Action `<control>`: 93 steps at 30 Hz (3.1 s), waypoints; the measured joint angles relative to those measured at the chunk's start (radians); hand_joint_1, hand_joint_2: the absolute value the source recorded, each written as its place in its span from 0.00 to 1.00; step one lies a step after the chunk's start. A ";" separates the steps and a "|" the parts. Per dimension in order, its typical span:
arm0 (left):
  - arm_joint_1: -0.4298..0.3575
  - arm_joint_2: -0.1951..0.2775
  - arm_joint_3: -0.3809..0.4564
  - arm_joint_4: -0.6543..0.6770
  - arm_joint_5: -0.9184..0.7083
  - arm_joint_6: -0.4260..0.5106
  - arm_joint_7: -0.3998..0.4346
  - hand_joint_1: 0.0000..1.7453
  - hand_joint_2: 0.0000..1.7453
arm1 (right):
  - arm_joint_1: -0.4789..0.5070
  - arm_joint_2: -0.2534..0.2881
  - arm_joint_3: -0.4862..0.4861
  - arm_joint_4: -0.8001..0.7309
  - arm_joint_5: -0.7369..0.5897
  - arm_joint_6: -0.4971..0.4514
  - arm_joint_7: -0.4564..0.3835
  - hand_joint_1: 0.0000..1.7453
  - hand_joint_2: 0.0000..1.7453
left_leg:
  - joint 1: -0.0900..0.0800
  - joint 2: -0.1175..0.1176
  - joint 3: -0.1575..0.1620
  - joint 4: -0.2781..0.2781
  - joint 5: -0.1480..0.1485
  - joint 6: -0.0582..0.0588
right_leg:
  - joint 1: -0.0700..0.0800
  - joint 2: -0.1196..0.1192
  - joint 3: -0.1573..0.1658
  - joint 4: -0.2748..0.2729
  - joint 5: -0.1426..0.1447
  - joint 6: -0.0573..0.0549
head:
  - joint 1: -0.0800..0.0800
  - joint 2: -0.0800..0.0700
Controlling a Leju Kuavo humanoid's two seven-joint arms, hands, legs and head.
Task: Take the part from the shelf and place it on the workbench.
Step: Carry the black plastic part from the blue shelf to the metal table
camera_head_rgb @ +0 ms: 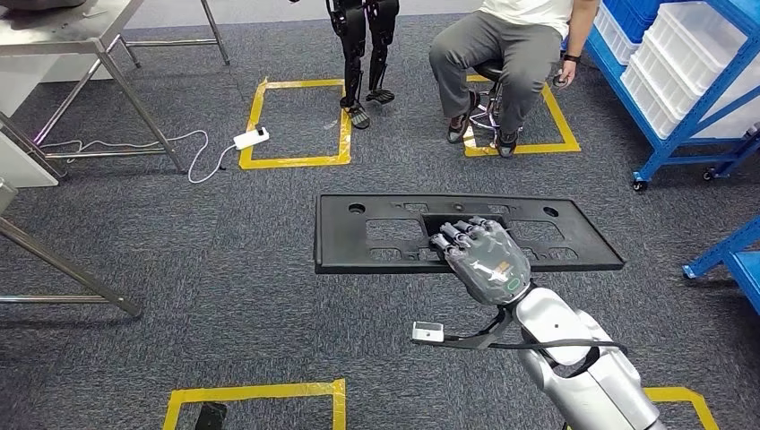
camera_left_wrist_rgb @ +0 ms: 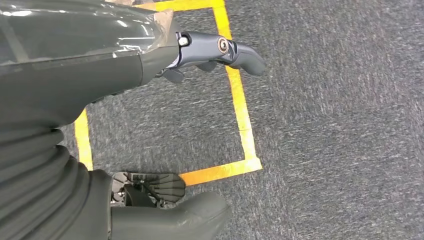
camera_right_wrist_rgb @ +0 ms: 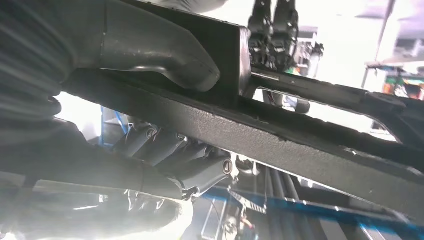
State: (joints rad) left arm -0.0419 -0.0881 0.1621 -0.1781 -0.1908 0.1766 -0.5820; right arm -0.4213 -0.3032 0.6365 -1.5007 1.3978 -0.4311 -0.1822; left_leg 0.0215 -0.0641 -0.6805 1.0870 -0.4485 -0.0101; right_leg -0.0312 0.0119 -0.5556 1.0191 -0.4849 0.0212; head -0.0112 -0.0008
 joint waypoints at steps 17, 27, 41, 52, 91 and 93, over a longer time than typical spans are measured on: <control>-0.011 -0.002 0.032 -0.001 0.021 -0.014 0.005 0.00 1.00 | -0.131 -0.007 -0.013 0.075 -0.120 0.007 -0.040 0.93 1.00 | -0.019 0.060 0.050 -0.075 0.038 0.070 | 0.033 -0.028 -0.077 0.174 -0.095 -0.007 | -0.002 0.000; -0.006 -0.007 0.034 0.000 0.016 -0.012 0.022 0.00 1.00 | -0.134 -0.011 -0.034 0.140 -0.110 -0.024 -0.041 0.93 1.00 | -0.011 -0.045 0.030 -0.064 0.047 0.028 | 0.002 0.027 -0.016 0.003 0.007 0.032 | -0.002 0.000; -0.008 -0.008 0.033 0.000 0.000 -0.012 0.038 0.00 1.00 | -0.139 -0.001 -0.042 0.161 -0.105 -0.024 -0.049 0.93 1.00 | -0.027 0.126 0.045 -0.045 0.006 0.037 | 0.031 -0.098 -0.016 0.000 0.008 -0.009 | -0.010 0.000; -0.009 -0.009 0.037 0.000 -0.007 -0.012 0.042 0.00 1.00 | -0.159 0.009 -0.041 0.190 -0.111 -0.022 -0.064 0.93 1.00 | -0.017 0.003 0.054 -0.070 0.031 0.072 | 0.013 -0.012 -0.125 0.223 -0.071 0.026 | -0.006 0.000; 0.000 -0.010 0.048 0.000 -0.018 -0.013 0.069 0.00 1.00 | -0.160 0.040 -0.029 0.201 -0.114 -0.026 -0.060 0.93 1.00 | -0.014 -0.018 0.020 -0.032 0.010 0.023 | 0.006 0.000 -0.025 -0.004 0.019 0.001 | -0.011 0.000; 0.000 -0.010 0.047 0.000 -0.021 -0.013 0.069 0.00 1.00 | -0.160 0.041 -0.027 0.203 -0.115 -0.025 -0.060 0.93 1.00 | -0.014 0.038 -0.029 0.076 -0.050 0.014 | 0.009 -0.017 -0.023 -0.005 0.018 -0.010 | -0.016 0.000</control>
State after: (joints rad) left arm -0.0423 -0.0981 0.2096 -0.1781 -0.2114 0.1637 -0.5134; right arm -0.5815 -0.2625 0.6090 -1.2980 1.2830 -0.4565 -0.2420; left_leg 0.0075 -0.0261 -0.7100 1.1633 -0.4989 0.0042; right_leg -0.0224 -0.0048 -0.5782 1.0141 -0.4667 0.0111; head -0.0272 -0.0008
